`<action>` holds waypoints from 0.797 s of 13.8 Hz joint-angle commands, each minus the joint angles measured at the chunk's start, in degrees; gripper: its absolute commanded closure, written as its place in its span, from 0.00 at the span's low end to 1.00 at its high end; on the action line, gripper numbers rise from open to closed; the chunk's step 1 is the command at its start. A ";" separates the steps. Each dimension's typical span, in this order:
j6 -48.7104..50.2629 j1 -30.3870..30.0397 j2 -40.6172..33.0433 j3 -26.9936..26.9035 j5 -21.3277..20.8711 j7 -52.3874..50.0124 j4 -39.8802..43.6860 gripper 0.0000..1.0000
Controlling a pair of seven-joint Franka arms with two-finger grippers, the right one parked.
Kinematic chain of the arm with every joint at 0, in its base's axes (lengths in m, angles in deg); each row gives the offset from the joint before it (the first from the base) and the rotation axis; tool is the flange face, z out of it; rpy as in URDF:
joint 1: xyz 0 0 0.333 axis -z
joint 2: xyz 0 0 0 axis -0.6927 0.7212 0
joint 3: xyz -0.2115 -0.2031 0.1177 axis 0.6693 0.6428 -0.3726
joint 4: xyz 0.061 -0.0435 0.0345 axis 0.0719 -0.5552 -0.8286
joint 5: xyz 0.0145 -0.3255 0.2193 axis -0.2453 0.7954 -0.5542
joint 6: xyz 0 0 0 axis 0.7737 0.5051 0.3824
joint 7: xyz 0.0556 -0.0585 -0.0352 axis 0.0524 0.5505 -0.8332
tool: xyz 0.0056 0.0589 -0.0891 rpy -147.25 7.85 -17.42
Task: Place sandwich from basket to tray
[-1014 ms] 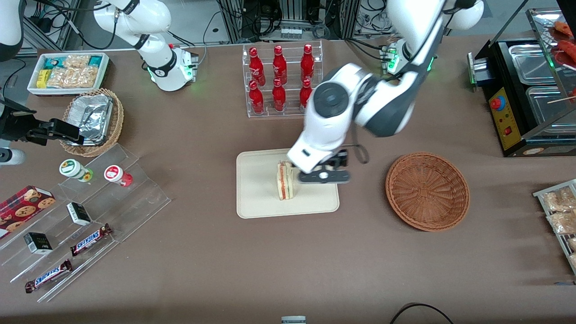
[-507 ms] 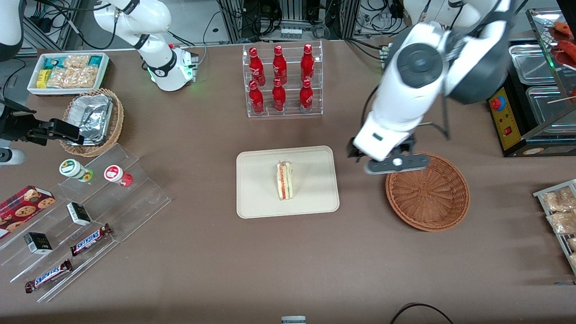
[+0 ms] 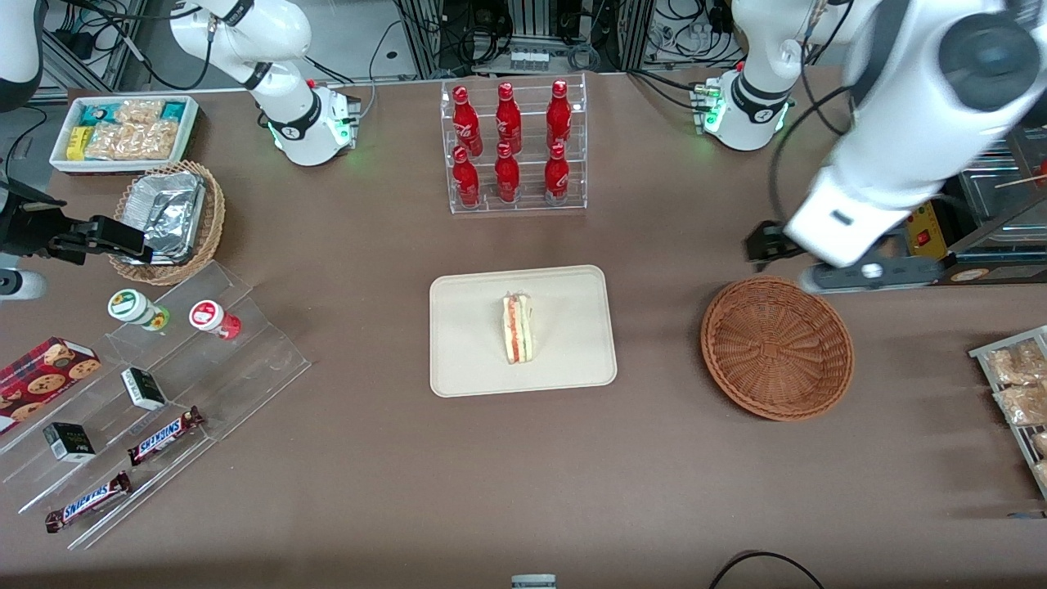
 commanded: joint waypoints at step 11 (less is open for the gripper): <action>-4.91 -10.29 -5.35 0.79 0.57 8.78 -10.41 0.00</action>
